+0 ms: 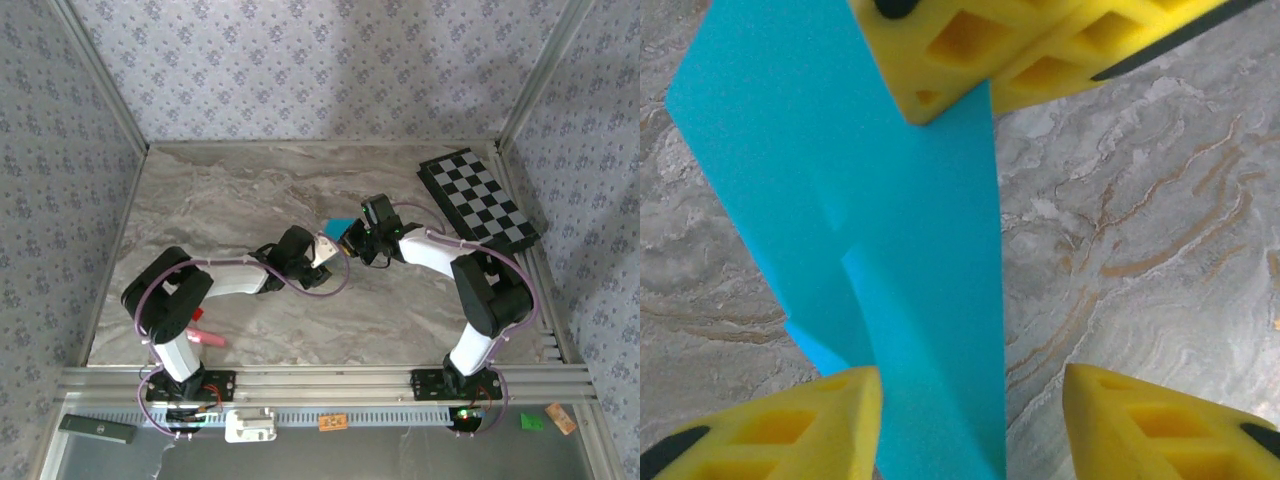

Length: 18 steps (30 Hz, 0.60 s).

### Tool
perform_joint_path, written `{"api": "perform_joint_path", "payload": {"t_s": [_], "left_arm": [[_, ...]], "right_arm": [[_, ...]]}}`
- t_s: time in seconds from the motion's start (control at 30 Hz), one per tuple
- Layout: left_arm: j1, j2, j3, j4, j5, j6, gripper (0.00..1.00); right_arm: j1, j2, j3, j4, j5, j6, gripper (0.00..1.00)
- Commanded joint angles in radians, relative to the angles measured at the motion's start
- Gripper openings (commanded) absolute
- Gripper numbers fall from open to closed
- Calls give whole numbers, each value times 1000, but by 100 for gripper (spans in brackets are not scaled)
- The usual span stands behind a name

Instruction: Fold a paper plane with a square sheet of paper (pick it up from the middle)

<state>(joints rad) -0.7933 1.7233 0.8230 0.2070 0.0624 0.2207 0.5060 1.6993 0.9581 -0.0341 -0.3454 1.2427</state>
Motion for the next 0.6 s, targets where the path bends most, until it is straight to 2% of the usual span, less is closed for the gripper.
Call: {"api": "perform_joint_path", "payload": {"t_s": [0.0,0.43,0.57], "left_arm": [[-5,13,28,47,10,40,45],[-4,32,26,51,2,40,24],[-2,32,24,50,12,44,22]], "right_arm": [[-8,-15,24,-39,-17,17,1],[-7,8,35,-74,-35,23,15],[-8,22,54,-127,-38,15,29]]}}
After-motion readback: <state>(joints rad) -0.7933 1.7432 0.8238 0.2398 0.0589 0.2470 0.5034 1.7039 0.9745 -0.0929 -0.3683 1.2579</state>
